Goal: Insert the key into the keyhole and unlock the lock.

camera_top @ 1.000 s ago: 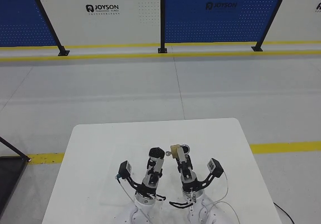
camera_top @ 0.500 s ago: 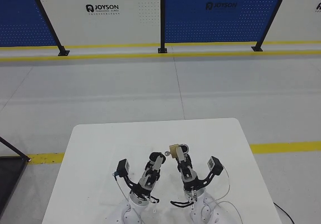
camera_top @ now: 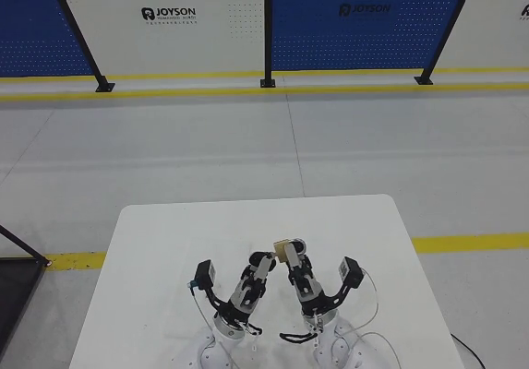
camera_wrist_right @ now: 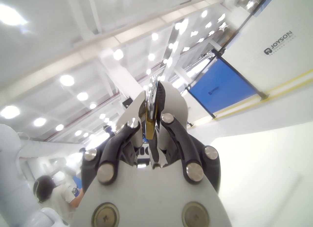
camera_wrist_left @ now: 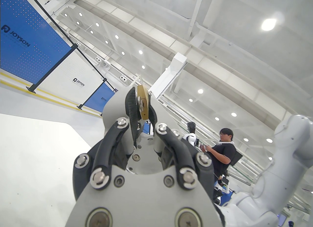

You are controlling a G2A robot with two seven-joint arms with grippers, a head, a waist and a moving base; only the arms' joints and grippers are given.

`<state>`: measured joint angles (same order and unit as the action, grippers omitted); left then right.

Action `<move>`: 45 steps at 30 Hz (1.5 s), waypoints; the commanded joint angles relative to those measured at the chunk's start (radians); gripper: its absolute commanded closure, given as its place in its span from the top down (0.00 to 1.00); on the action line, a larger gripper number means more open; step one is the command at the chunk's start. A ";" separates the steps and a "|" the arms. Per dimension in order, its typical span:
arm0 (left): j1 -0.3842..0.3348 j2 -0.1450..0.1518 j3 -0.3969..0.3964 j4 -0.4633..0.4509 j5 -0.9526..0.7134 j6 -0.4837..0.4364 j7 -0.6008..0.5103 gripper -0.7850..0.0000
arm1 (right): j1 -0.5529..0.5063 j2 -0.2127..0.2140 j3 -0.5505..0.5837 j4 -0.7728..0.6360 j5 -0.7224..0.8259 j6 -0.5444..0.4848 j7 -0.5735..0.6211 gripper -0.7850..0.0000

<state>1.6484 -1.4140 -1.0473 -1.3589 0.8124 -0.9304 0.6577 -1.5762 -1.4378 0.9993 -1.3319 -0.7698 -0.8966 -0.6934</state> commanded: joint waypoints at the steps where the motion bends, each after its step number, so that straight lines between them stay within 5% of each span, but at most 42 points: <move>1: -0.001 0.000 -0.002 -0.001 0.005 -0.001 0.000 0.19 | 0.000 0.000 0.000 0.000 0.001 0.002 0.004 0.00; 6: 0.001 0.000 -0.003 -0.002 0.011 0.004 0.006 0.00 | -0.001 -0.002 -0.002 0.000 0.003 0.005 0.012 0.00; 25: -0.002 -0.002 -0.007 0.005 0.143 0.060 0.100 0.00 | -0.015 -0.005 0.005 -0.009 -0.001 0.015 0.023 0.00; 45: -0.035 0.003 0.014 0.068 0.505 0.284 0.388 0.00 | -0.041 -0.002 0.021 -0.044 0.031 0.072 0.086 0.00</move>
<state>1.6157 -1.4113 -1.0358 -1.2950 1.3005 -0.6638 1.0267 -1.6171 -1.4402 1.0192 -1.3741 -0.7400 -0.8278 -0.6111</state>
